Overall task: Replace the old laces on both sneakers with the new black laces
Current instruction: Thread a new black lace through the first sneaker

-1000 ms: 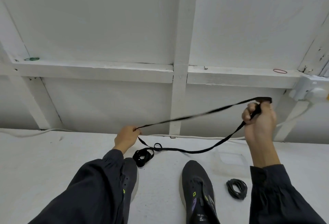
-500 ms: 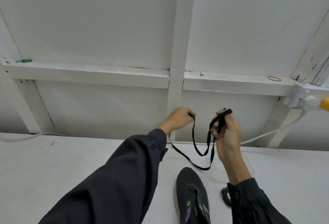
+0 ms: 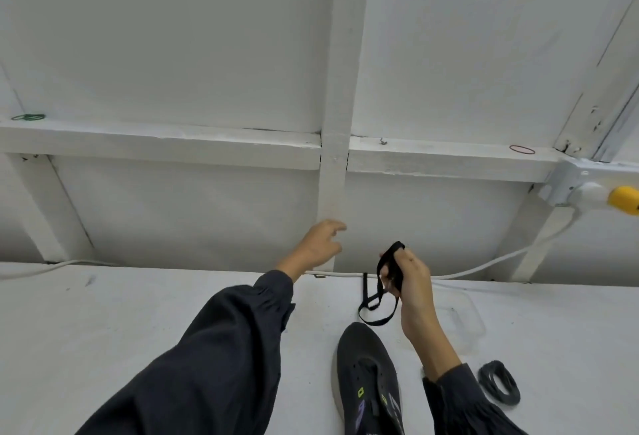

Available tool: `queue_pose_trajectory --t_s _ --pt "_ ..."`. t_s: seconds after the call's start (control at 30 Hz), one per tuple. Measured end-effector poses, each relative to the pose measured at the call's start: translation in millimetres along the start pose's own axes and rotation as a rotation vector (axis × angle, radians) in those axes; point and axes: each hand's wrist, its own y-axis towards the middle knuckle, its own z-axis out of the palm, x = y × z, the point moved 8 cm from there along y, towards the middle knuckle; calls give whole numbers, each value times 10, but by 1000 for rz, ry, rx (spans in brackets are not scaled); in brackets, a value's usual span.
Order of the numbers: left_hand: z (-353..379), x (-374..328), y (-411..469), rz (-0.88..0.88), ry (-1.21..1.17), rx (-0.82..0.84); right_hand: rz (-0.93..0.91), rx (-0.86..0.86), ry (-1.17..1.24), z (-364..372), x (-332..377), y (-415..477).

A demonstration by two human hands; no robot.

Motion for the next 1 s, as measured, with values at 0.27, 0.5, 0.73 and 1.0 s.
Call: queue_pose_trajectory --t_s 0.27,0.5,0.73,1.0 --pt "114 -188 -661 -77 -479 94 -77 40 -177 162 -59 -27" --pt "273 -86 -995 -52 -596 -140 -57 217 -213 226 0 -241" --pt "524 476 -1462 -285 -695 -296 31 298 -239 -150 -211 -448" --pt "1045 647 -1857 -268 -563 -14 70 360 -488 -545 -799 -795"
